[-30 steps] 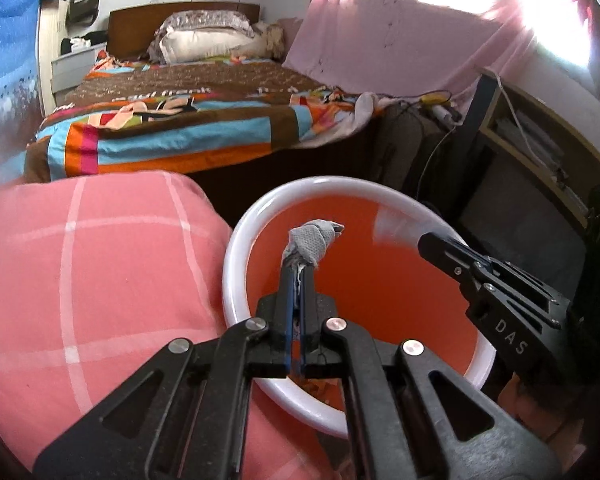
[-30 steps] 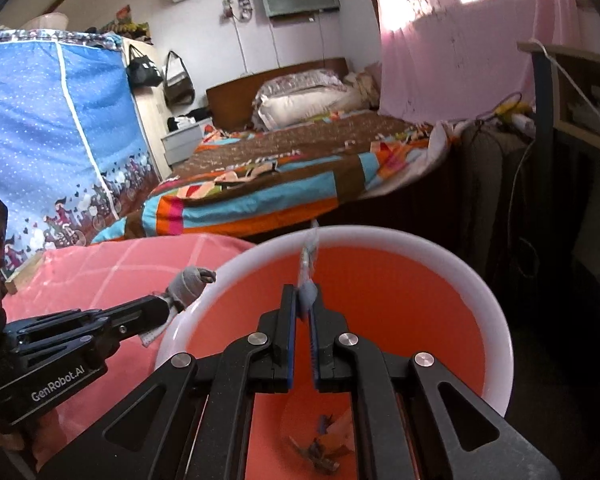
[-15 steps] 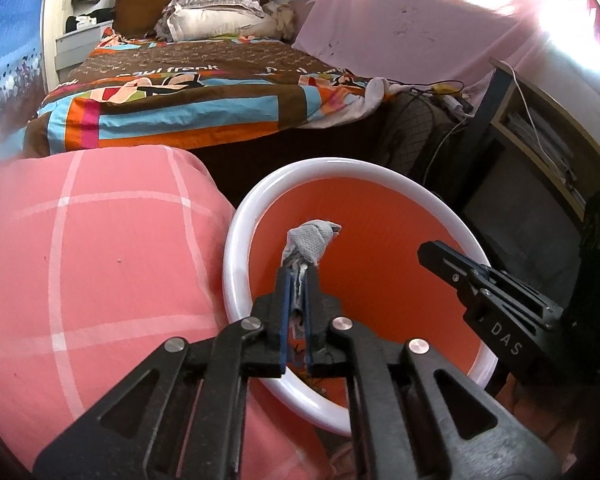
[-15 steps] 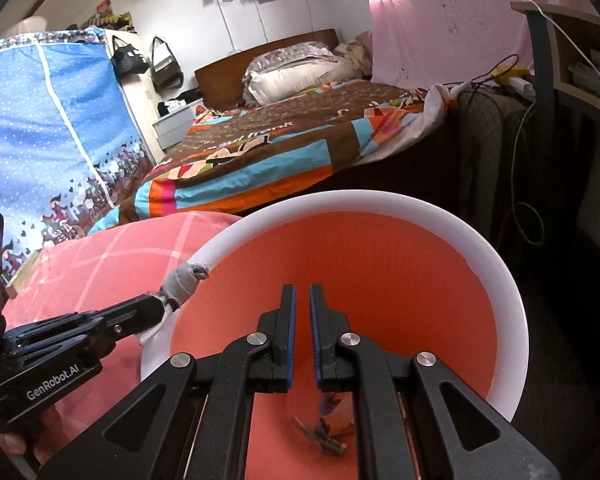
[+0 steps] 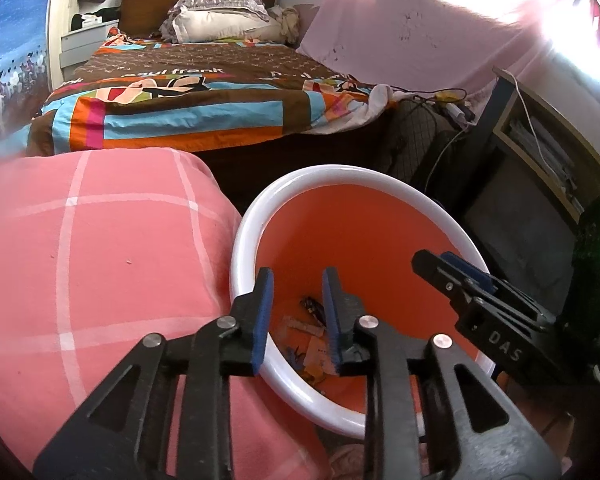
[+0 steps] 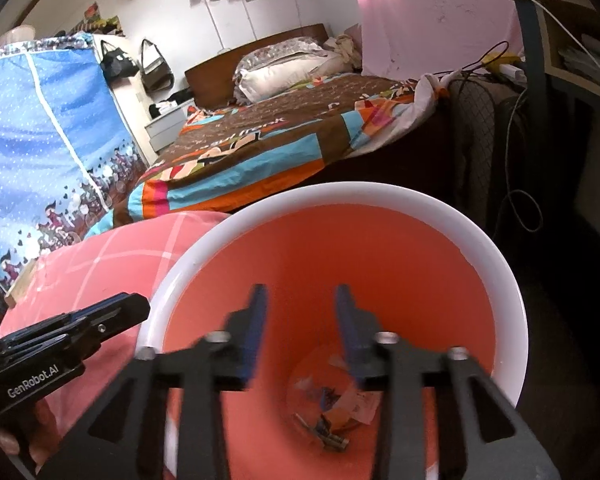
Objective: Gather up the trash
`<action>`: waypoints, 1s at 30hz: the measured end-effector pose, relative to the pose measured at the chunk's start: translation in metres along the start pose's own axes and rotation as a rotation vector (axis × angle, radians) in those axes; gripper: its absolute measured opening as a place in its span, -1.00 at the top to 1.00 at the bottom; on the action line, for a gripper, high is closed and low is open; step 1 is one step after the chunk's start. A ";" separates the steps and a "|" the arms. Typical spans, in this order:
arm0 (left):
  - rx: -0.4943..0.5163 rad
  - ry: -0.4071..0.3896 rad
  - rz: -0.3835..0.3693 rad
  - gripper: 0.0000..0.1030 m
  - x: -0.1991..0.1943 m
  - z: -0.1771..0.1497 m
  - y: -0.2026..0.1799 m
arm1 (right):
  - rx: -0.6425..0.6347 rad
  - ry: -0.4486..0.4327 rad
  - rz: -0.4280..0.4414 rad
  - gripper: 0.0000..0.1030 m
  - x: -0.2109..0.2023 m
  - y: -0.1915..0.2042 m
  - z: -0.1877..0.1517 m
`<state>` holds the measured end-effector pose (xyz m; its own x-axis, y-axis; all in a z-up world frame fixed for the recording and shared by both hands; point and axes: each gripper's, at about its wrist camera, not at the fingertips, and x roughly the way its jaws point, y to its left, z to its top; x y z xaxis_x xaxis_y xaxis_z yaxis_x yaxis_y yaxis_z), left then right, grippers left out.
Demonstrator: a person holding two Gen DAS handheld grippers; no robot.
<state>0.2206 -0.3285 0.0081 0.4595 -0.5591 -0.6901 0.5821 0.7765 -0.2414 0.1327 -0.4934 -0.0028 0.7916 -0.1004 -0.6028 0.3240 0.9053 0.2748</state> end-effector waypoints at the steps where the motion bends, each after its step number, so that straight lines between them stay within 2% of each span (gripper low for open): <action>1: -0.003 -0.003 0.000 0.39 -0.001 0.000 0.000 | 0.002 -0.005 0.002 0.15 -0.001 0.000 0.000; 7: -0.030 -0.039 0.024 0.09 -0.009 -0.001 0.009 | 0.004 -0.022 -0.020 0.06 -0.004 0.001 0.002; 9: -0.034 -0.055 0.041 0.01 -0.013 -0.001 0.013 | 0.009 -0.027 -0.027 -0.13 -0.004 0.000 0.002; 10: -0.035 -0.062 0.050 -0.07 -0.015 -0.001 0.015 | 0.011 -0.030 -0.029 -0.37 -0.005 0.001 0.002; 11: -0.039 -0.072 0.062 -0.17 -0.017 -0.001 0.018 | 0.016 -0.039 -0.031 -0.49 -0.006 0.002 0.001; 12: -0.042 -0.080 0.070 -0.22 -0.019 -0.001 0.020 | 0.020 -0.048 -0.032 -0.50 -0.007 0.002 0.001; 14: -0.054 -0.100 0.087 -0.55 -0.023 -0.002 0.025 | 0.018 -0.058 -0.035 -0.53 -0.009 0.002 0.002; 16: -0.065 -0.124 0.104 -0.78 -0.027 -0.003 0.029 | 0.014 -0.068 -0.046 -0.63 -0.011 0.004 0.003; 18: -0.070 -0.152 0.120 -0.94 -0.032 -0.004 0.032 | 0.013 -0.077 -0.053 -0.72 -0.011 0.004 0.004; 19: -0.070 -0.163 0.131 -1.00 -0.034 -0.004 0.034 | 0.013 -0.080 -0.055 -0.83 -0.011 0.004 0.004; 20: -0.070 -0.179 0.153 -1.00 -0.036 -0.005 0.035 | 0.012 -0.081 -0.058 -1.00 -0.011 0.004 0.004; 24: -0.056 -0.216 0.212 -1.00 -0.043 -0.006 0.040 | 0.004 -0.091 -0.060 -1.00 -0.012 0.006 0.003; 30: -0.060 -0.254 0.247 -1.00 -0.054 -0.007 0.045 | -0.015 -0.111 -0.066 -1.00 -0.015 0.013 0.002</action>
<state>0.2172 -0.2614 0.0294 0.7379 -0.4006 -0.5431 0.3957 0.9087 -0.1328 0.1264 -0.4809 0.0112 0.8218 -0.2043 -0.5320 0.3701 0.9012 0.2256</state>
